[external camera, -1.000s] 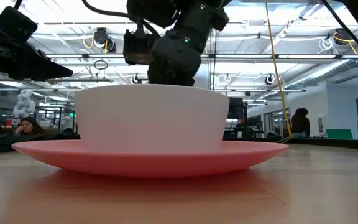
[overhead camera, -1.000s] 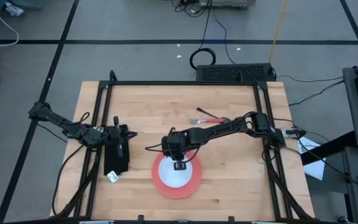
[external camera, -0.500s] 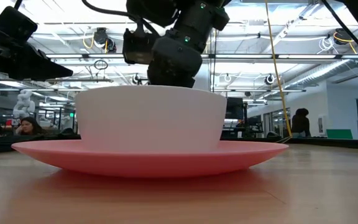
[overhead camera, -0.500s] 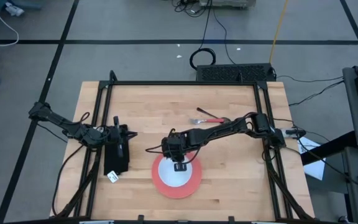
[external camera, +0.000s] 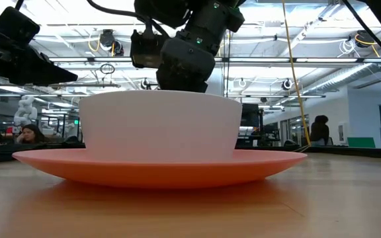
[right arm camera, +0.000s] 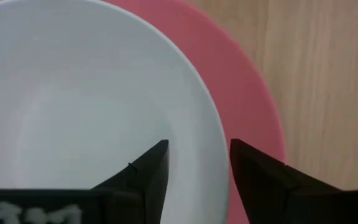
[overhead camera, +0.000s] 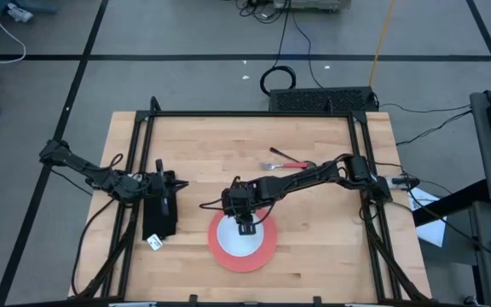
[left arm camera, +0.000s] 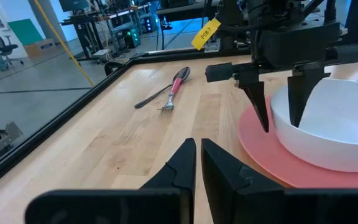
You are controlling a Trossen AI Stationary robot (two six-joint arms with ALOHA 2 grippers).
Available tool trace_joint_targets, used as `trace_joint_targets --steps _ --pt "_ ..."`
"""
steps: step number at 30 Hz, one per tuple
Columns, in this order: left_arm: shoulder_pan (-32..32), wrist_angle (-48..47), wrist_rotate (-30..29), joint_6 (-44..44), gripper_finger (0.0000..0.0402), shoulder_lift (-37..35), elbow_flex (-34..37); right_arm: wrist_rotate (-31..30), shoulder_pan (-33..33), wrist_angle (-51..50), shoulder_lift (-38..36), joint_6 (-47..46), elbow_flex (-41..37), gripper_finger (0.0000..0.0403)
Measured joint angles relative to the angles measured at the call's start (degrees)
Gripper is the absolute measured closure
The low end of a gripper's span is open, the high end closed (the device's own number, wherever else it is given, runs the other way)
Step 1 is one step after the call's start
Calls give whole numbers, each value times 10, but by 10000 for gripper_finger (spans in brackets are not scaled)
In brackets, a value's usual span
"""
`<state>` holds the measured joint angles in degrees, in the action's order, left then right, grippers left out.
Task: Set table place
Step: Put the pink fork to the right of the pink plate
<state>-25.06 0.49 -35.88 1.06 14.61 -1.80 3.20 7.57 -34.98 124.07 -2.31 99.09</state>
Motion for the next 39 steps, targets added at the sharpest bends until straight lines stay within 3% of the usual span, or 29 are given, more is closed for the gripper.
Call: trace_joint_targets --steps 17,28,36,39 --pt "0 0 0 1 371 0 0 0 7 -12 -55 -2 0 231" --pt "0 0 0 -1 371 0 0 -2 7 -43 -123 68 0 233" --pt "0 0 0 -6 371 0 0 -8 -13 -64 -222 81 -61 290" --pt "0 0 0 -5 371 0 0 -52 -33 -47 -274 81 -112 308"
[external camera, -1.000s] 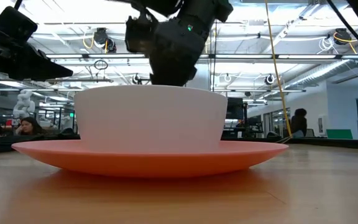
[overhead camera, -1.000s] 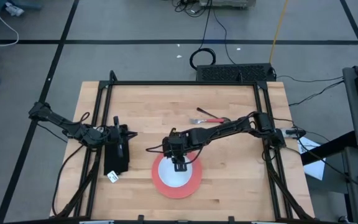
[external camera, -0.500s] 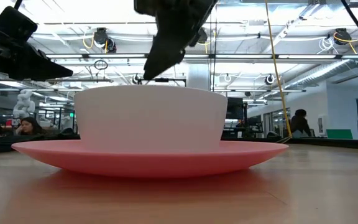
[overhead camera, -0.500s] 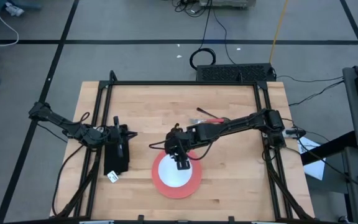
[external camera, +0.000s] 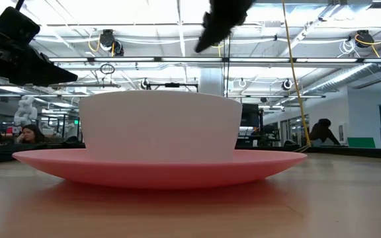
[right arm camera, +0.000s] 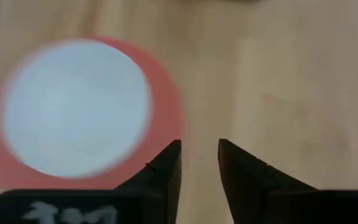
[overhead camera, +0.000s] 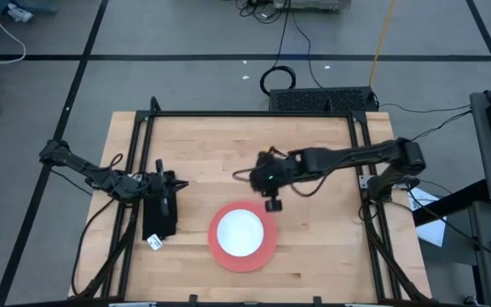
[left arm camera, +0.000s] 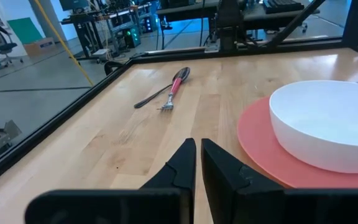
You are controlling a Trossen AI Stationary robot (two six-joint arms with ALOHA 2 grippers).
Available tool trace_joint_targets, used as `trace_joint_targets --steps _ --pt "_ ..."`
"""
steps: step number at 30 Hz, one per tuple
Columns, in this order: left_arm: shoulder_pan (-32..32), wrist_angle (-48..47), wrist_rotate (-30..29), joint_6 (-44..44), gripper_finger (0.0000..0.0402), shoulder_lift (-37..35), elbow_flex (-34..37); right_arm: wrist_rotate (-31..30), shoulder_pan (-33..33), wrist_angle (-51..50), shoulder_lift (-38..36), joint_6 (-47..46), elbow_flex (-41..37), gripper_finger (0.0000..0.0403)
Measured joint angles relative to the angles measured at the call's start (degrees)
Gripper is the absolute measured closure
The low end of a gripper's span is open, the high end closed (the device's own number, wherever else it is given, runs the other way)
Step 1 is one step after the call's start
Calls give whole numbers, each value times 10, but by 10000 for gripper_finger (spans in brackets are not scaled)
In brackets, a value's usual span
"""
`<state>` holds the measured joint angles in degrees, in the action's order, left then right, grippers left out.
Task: Set table place
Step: Put the pink fork to the right of the pink plate
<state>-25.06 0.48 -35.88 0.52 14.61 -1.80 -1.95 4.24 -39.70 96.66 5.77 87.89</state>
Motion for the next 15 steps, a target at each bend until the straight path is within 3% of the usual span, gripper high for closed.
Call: trace_joint_targets --steps 6,15 --pt "0 0 0 7 371 0 0 -32 -69 58 -81 -3 -138 312" --pt "0 0 0 7 371 0 0 27 -195 67 -77 28 -236 263"
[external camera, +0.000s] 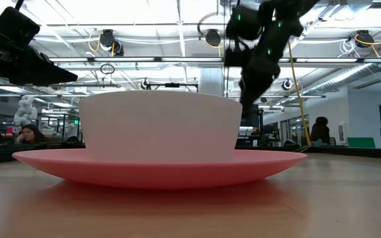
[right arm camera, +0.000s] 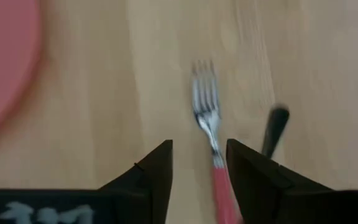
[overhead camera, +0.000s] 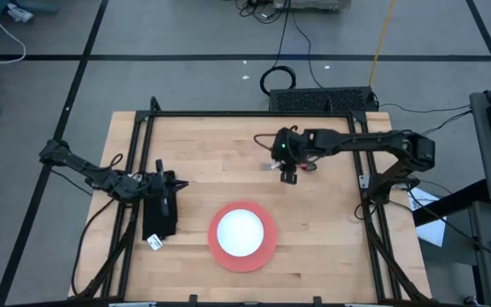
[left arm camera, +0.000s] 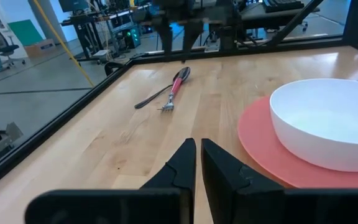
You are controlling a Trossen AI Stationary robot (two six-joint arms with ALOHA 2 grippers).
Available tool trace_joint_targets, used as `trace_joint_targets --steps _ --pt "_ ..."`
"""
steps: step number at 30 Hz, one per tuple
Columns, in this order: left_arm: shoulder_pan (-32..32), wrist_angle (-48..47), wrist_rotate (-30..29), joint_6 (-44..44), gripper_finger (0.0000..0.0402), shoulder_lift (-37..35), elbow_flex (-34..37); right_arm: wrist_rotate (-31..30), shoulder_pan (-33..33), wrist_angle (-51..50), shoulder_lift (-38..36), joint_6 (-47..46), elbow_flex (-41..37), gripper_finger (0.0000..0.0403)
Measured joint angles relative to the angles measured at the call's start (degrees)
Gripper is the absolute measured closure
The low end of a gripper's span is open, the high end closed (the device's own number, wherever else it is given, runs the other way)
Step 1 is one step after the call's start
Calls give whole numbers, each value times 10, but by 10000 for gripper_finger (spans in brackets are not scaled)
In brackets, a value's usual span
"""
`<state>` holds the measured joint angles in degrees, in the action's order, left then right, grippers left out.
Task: Set table place
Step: Put the pink fork to the right of the pink plate
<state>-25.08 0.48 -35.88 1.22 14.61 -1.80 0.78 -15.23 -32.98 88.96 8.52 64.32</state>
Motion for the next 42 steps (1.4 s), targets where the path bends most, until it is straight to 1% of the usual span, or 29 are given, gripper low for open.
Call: trace_joint_targets --steps 5,9,12,22,30,32,42 --pt "0 0 0 1 371 0 0 26 -44 2 2 28 -12 244" --pt "0 0 0 4 371 0 0 87 -73 -7 13 31 -12 241" --pt "0 0 0 4 371 0 0 90 -83 -5 25 37 -12 242" --pt "0 0 0 1 371 0 0 92 -108 -24 102 62 -12 242" --pt "0 0 0 1 371 0 0 80 -111 -16 121 82 -12 243" --pt "0 0 0 0 371 0 0 68 -110 -16 125 83 -12 243" --pt "0 0 0 2 371 0 0 67 -109 -16 148 85 -10 243"
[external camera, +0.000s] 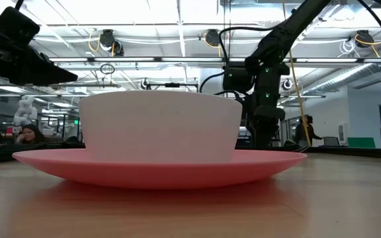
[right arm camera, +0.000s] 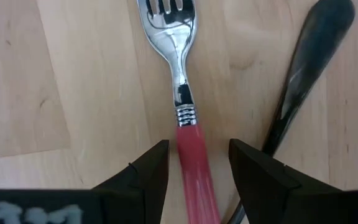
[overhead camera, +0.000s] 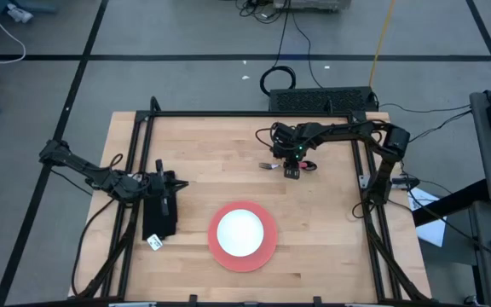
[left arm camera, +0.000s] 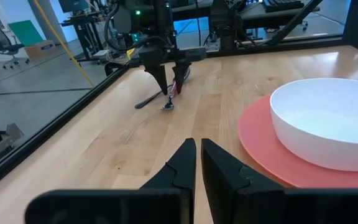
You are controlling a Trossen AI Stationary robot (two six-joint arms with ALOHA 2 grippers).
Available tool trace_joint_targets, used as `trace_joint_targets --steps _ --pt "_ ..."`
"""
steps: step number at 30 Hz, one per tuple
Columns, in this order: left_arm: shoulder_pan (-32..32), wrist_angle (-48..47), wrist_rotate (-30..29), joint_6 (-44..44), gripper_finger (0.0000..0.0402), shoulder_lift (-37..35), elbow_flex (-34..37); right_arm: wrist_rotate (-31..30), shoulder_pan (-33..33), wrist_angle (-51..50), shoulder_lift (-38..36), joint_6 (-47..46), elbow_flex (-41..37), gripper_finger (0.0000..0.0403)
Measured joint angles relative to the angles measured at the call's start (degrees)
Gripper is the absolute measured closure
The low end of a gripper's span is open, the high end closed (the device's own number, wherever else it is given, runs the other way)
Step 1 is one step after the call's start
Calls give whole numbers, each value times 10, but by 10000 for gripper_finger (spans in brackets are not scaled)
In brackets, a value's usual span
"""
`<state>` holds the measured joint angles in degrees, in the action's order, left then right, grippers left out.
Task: Set table place
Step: Put the pink fork to the right of the pink plate
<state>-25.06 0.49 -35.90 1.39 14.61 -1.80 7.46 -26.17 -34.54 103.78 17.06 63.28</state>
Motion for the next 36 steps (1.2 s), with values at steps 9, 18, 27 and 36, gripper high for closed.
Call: trace_joint_targets --steps 9,18,27,36 --pt "0 0 0 0 371 0 0 -3 0 -5 7 1 1 285" --pt "0 0 0 -1 371 0 0 -10 14 -1 8 1 0 364" --pt "0 0 0 -1 371 0 0 2 32 -7 -11 -18 -4 355" --pt "0 0 0 0 371 0 0 -7 66 -17 -76 -55 -3 362"
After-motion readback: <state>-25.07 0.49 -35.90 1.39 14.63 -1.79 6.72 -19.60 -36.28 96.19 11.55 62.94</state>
